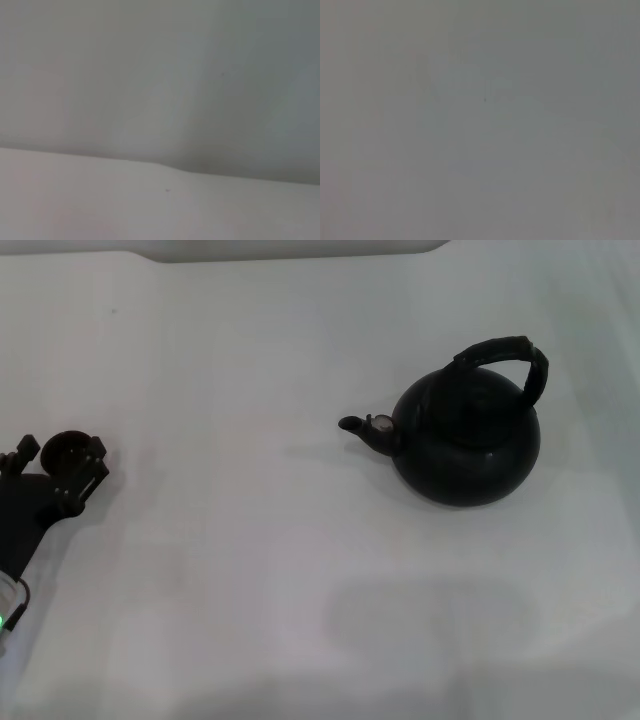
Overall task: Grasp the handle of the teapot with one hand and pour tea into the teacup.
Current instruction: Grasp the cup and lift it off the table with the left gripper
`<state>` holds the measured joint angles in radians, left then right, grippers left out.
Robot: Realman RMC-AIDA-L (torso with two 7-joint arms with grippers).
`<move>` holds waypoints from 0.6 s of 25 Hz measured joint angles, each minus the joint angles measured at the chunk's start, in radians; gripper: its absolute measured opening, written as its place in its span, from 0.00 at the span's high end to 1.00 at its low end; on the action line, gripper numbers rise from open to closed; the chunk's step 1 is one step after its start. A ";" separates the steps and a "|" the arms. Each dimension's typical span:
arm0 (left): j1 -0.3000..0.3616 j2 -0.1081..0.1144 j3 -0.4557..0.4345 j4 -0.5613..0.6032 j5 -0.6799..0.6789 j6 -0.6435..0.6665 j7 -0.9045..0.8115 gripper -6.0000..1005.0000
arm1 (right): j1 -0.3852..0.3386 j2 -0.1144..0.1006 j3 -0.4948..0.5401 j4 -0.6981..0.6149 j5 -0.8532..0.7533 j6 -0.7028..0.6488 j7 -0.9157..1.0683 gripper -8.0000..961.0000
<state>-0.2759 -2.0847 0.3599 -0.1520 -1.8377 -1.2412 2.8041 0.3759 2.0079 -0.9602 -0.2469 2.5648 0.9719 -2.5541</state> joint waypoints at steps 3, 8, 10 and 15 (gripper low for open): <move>-0.001 0.000 0.000 0.001 0.000 0.015 0.000 0.11 | 0.000 0.000 0.000 0.000 0.000 0.000 0.000 0.25; -0.002 0.000 0.000 0.002 0.000 0.022 0.000 0.11 | 0.000 0.000 0.000 0.000 0.000 0.002 0.000 0.25; -0.004 0.000 0.000 0.002 0.000 0.030 0.000 0.11 | 0.000 0.000 0.000 0.000 0.000 0.002 0.000 0.25; -0.011 0.000 0.001 0.002 0.000 0.046 0.000 0.11 | 0.000 0.000 0.000 0.000 0.000 0.003 0.000 0.25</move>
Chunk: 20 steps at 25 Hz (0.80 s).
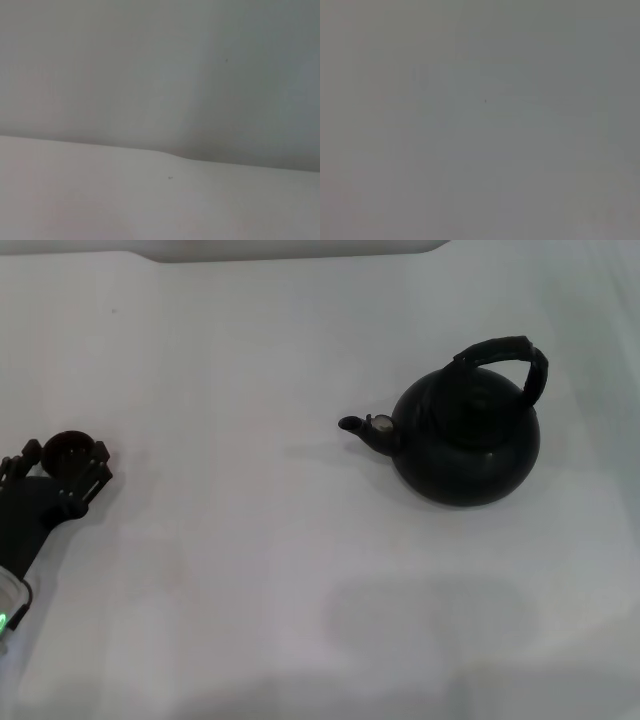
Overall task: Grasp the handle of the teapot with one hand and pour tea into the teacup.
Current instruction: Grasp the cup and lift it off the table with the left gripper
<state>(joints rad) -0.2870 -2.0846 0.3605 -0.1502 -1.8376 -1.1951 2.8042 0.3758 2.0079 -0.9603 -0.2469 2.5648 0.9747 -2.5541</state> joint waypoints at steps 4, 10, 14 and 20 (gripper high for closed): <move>-0.002 0.001 0.000 0.000 0.000 0.005 0.000 0.11 | 0.000 0.000 0.000 0.000 0.000 0.001 0.000 0.25; -0.012 0.001 0.000 0.000 0.000 0.035 0.000 0.11 | 0.000 0.000 0.000 0.000 0.001 0.001 0.000 0.25; -0.018 0.002 0.000 0.000 0.001 0.039 0.000 0.11 | 0.000 0.000 0.000 0.000 0.002 0.001 0.000 0.25; -0.018 0.002 0.000 0.000 0.014 0.040 0.005 0.12 | 0.000 0.000 0.000 -0.001 0.003 0.001 0.000 0.25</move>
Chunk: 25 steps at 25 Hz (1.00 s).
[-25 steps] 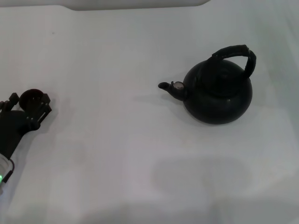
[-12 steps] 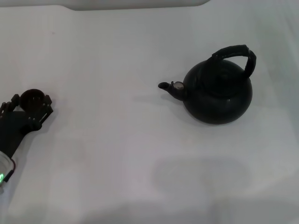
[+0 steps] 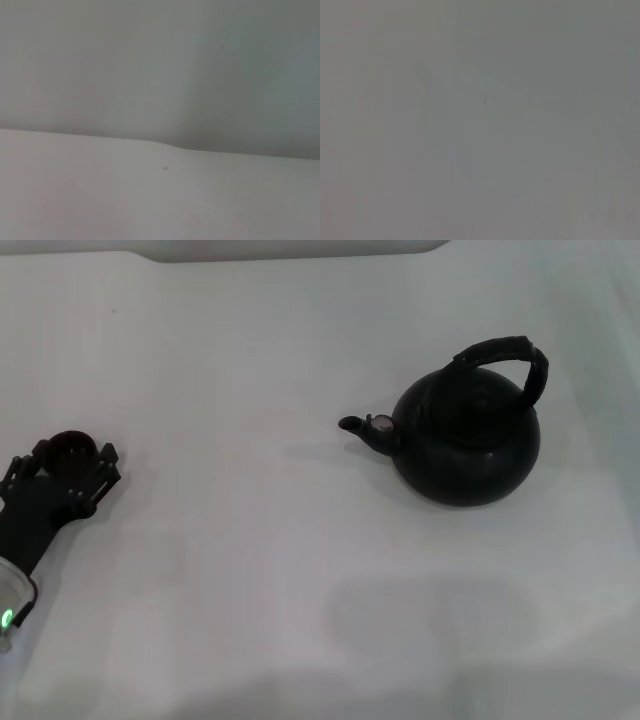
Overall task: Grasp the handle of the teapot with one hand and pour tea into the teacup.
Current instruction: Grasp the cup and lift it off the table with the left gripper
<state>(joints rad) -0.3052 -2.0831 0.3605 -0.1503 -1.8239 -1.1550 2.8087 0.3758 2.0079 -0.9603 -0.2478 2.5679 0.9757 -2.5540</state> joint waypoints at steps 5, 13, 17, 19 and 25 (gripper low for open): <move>0.000 0.000 0.000 0.000 0.000 0.001 0.000 0.12 | 0.000 -0.001 0.000 -0.001 0.001 0.000 0.000 0.25; 0.002 0.000 0.000 0.000 0.000 0.001 0.001 0.28 | -0.003 -0.002 0.000 -0.002 0.003 0.000 0.000 0.25; 0.005 0.000 0.000 -0.002 0.000 -0.005 0.001 0.29 | -0.008 -0.002 0.000 -0.012 0.003 0.000 0.000 0.25; 0.003 0.000 0.000 -0.003 0.009 -0.014 0.002 0.29 | -0.009 -0.002 0.000 -0.014 0.004 -0.001 0.000 0.25; -0.035 -0.001 0.000 -0.007 0.084 -0.029 0.002 0.29 | -0.008 -0.002 0.000 -0.014 0.003 -0.004 0.000 0.25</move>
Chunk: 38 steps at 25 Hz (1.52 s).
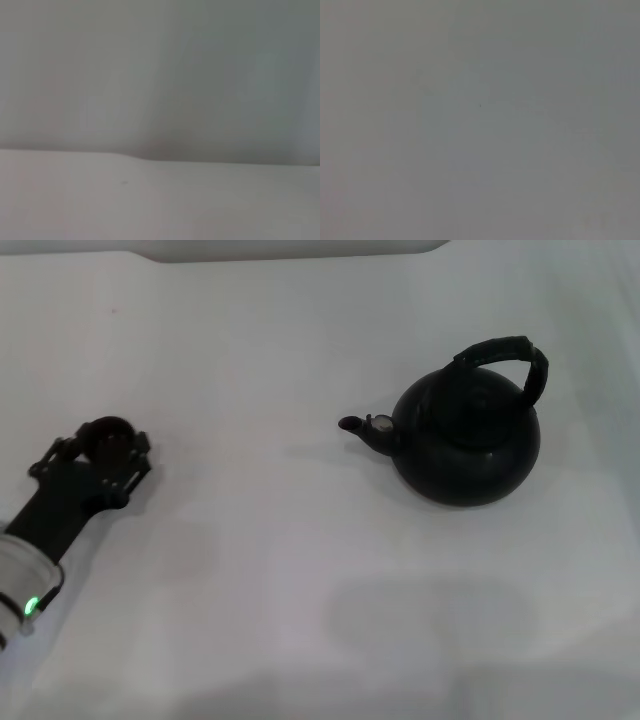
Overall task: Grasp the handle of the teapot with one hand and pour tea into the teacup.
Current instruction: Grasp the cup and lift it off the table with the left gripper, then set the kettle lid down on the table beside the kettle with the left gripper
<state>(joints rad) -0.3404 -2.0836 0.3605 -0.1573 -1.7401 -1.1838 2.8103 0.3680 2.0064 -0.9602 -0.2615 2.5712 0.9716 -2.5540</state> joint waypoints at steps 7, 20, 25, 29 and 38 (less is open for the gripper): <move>-0.059 -0.002 0.000 -0.017 0.175 -0.005 -0.005 0.29 | 0.001 0.000 0.000 0.000 0.000 -0.002 0.000 0.25; -0.038 -0.001 -0.005 -0.037 0.331 -0.016 -0.009 0.24 | 0.007 0.000 0.000 0.001 -0.003 0.000 0.000 0.25; -0.029 0.000 -0.007 -0.032 0.324 0.002 -0.009 0.22 | 0.008 0.000 0.000 0.001 -0.004 0.003 0.001 0.25; -0.028 0.001 -0.008 -0.030 0.321 0.010 -0.009 0.20 | 0.008 0.001 0.000 0.001 -0.006 0.004 0.002 0.25; -0.019 -0.002 -0.011 -0.042 0.268 0.010 -0.030 0.17 | 0.008 0.002 -0.007 -0.010 -0.006 0.007 0.009 0.25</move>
<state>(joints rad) -0.3592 -2.0856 0.3498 -0.1991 -1.4717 -1.1740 2.7801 0.3756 2.0080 -0.9675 -0.2713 2.5647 0.9783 -2.5449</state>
